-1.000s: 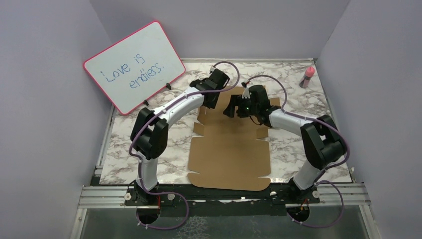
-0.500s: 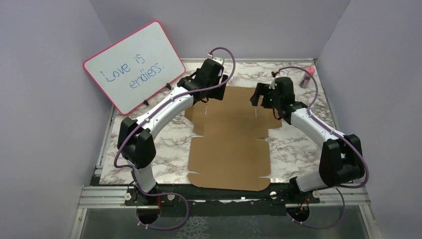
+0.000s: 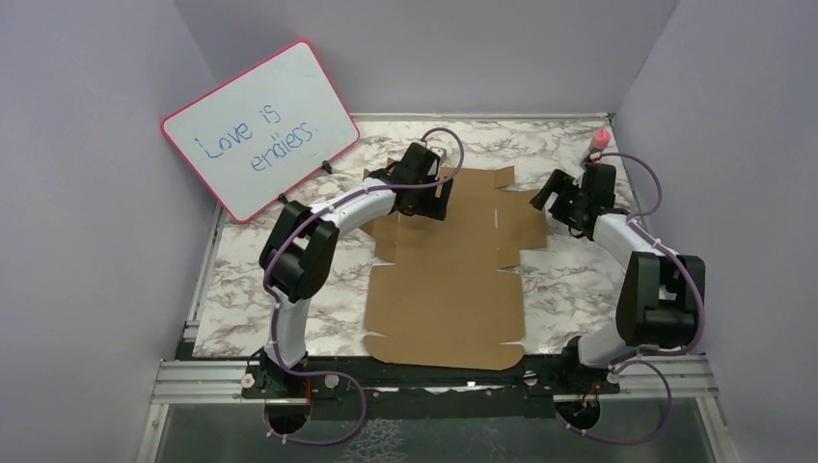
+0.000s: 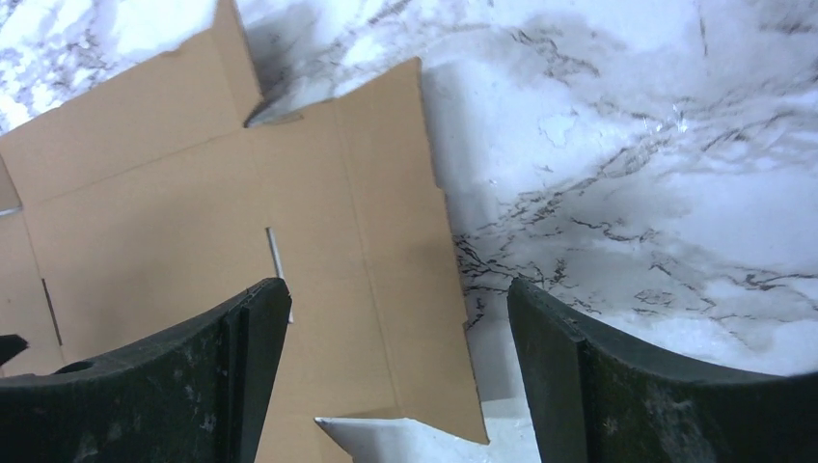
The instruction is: Fold the paper box
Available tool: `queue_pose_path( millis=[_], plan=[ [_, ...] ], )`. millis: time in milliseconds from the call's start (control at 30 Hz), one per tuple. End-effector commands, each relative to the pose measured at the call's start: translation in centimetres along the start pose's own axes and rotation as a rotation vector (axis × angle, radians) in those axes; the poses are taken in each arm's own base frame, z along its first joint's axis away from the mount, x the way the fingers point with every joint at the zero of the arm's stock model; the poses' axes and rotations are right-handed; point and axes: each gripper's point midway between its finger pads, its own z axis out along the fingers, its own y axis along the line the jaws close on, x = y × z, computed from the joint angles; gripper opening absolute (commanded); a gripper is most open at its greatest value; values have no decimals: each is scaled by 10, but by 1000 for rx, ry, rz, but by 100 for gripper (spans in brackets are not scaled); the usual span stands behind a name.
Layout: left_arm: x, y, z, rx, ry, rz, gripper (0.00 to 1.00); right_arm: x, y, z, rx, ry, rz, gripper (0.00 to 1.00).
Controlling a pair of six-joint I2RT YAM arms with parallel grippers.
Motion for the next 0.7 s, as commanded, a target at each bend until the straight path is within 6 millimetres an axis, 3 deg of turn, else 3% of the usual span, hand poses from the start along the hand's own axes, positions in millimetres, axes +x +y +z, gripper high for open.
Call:
queue_pose_path(
  millis=[0,133,300,567,667],
  plan=[
    [4,-3,14,94,7,-52,82,22,-10,14,-40,73,73,87],
    [13,0,20,94,33,-50,82,41,-16,24,-35,124,77,78],
    [22,2,28,98,61,-63,82,49,-15,31,-72,142,66,54],
    [38,9,40,88,102,-87,82,41,-5,22,-121,132,15,9],
    [43,11,43,82,117,-92,82,35,-2,17,-123,114,0,1]
  ],
)
